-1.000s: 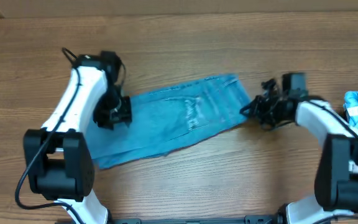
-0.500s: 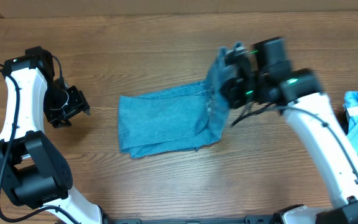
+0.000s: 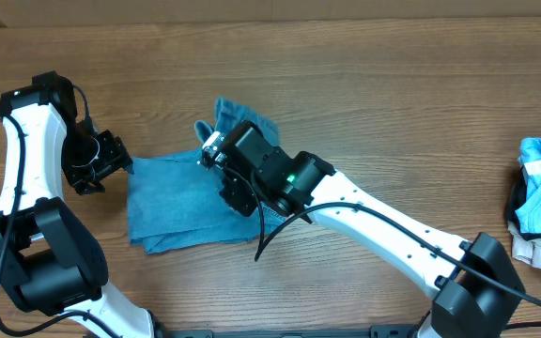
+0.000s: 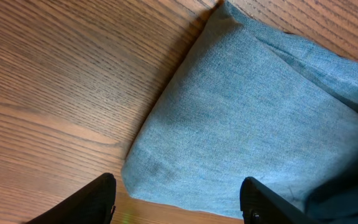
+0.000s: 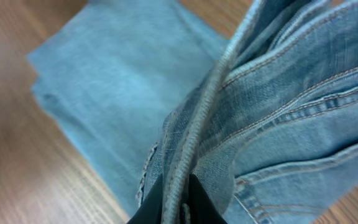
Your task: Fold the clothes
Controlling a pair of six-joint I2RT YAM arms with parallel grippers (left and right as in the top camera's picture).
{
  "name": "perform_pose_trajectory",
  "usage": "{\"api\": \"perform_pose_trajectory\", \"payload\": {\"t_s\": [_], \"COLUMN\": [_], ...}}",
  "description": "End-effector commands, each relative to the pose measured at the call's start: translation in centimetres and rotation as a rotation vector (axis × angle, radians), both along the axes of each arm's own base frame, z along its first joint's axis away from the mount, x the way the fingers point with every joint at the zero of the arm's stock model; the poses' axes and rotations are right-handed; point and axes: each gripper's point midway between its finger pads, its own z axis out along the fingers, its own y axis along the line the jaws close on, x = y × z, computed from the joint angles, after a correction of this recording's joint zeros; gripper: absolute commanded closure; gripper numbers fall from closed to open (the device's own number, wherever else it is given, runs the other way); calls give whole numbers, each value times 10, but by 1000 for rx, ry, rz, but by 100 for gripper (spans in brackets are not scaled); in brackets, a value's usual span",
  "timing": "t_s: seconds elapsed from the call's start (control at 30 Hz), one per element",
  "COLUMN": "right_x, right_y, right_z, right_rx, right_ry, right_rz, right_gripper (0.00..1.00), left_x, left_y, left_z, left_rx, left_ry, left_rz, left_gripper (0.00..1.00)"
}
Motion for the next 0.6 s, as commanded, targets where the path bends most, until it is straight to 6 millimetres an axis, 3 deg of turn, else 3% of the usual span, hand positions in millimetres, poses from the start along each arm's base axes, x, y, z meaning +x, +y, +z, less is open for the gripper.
{"api": "perform_pose_trajectory", "payload": {"t_s": [0.0,0.1,0.17,0.23,0.4,0.5,0.57], "right_x": [41,61,73,81,94,96,96], "right_y": [-41,-76,-118,-153,-246,-275,-276], "right_z": [46,89,121,136,147,141,141], "right_rx": [30,103,139,149,90,32,8], "right_ry": [-115,-179,-225,-249,-270,-264,-278], "right_rz": [-245,-336,-428,-508,-698,-730,-693], "right_gripper": [96,96,96,96,96,96,96], "left_x": [3,3,3,2,3,3,2], "left_y": [0,0,0,-1,-7,-7,-6], "left_z": [8,8,8,8,9,9,9], "left_rx": [-3,-3,-4,-11,-43,-43,-38], "left_ry": [-30,-30,-29,-24,-32,-32,-31], "left_rz": [-11,-11,-11,-11,-8,-8,-8], "left_gripper": [33,33,33,33,33,33,32]}}
